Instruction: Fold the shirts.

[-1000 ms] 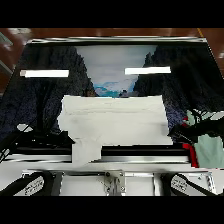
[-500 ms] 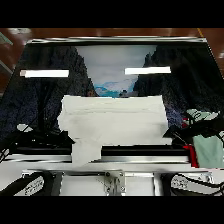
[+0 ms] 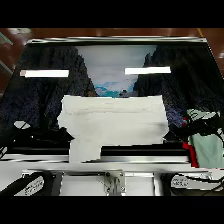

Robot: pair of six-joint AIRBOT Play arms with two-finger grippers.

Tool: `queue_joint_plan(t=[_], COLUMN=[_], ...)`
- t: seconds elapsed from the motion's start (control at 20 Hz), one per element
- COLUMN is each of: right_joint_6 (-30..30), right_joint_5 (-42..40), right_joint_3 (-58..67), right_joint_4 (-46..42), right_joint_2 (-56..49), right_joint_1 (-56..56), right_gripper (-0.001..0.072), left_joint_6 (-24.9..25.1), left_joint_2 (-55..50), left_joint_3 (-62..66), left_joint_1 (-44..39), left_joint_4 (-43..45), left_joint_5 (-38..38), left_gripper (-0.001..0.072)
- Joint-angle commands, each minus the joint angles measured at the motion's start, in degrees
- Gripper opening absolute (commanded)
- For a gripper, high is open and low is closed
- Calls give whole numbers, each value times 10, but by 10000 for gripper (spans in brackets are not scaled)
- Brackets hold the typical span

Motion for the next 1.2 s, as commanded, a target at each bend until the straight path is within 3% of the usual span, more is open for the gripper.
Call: queue_joint_plan(t=[0.0, 0.2, 0.35, 0.5, 0.6, 0.75, 1.15], right_joint_6=[-42, -28, -28, -21, 20, 55, 59], right_joint_5=[25, -22, -125, -279, -358, -352, -374], right_joint_3=[39, 77, 102, 130, 150, 186, 188], right_joint_4=[49, 155, 143, 112, 63, 9, 6], right_joint_2=[33, 61, 61, 61, 57, 23, -80], right_joint_1=[0, 2, 52, 137, 164, 168, 171], right_gripper=[59, 58, 58, 58, 58, 58, 60], left_joint_6=[23, 24, 17, 15, 49, 51, 48], left_joint_2=[9, 9, -9, -62, -105, -180, -334], left_joint_3=[68, 160, 199, 230, 256, 313, 426], left_joint_1=[4, 19, 24, 24, 24, 24, 23], left_joint_4=[-5, -11, -15, -22, -37, -37, -48], left_joint_5=[2, 16, 27, 33, 45, 46, 46], left_gripper=[33, 33, 32, 32, 32, 32, 36])
